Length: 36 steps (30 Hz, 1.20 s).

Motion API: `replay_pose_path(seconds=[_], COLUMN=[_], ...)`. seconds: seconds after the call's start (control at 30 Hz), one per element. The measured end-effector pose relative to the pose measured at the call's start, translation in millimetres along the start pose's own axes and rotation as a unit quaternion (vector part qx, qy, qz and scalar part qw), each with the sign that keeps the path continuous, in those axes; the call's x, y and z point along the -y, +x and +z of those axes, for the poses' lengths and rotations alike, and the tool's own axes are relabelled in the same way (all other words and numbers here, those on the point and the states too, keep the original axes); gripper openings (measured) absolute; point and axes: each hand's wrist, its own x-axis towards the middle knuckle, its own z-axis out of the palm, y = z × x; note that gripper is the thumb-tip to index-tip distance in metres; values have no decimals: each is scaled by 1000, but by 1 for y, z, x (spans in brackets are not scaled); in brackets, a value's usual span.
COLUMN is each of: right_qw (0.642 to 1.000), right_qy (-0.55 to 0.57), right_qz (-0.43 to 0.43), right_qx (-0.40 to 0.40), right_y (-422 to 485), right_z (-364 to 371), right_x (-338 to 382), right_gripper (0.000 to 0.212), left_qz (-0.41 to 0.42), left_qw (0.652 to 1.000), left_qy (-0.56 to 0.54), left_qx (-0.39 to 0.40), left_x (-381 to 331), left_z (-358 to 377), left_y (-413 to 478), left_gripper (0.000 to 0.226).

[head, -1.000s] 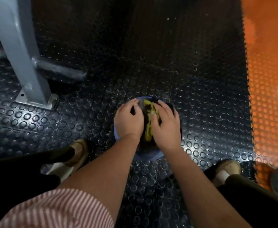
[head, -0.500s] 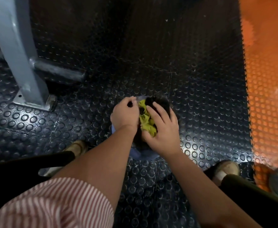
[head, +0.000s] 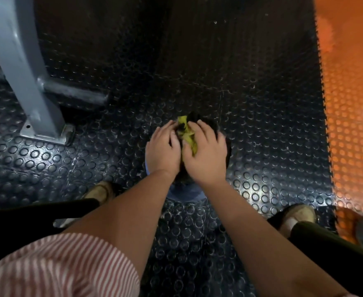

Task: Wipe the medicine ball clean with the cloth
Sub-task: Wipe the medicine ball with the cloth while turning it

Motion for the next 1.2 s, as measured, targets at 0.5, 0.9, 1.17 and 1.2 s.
replay_pose_path(seconds=[0.5, 0.9, 1.17, 1.2], right_qw=[989, 992, 1000, 1000], right_qy=[-15, -41, -31, -22], right_qz=[137, 102, -4, 14], right_qx=[59, -65, 4, -2], right_y=[14, -42, -59, -47], right_z=[-18, 12, 1, -4], right_x=[11, 25, 3, 6], right_gripper=[50, 49, 54, 51], left_qz=[20, -61, -35, -42], left_qw=[997, 992, 994, 994], left_qy=[-64, -114, -105, -100], left_qx=[25, -8, -17, -27], left_x=[-1, -5, 2, 2], left_z=[-3, 2, 3, 4], left_y=[8, 9, -1, -2], left_gripper=[38, 36, 37, 38])
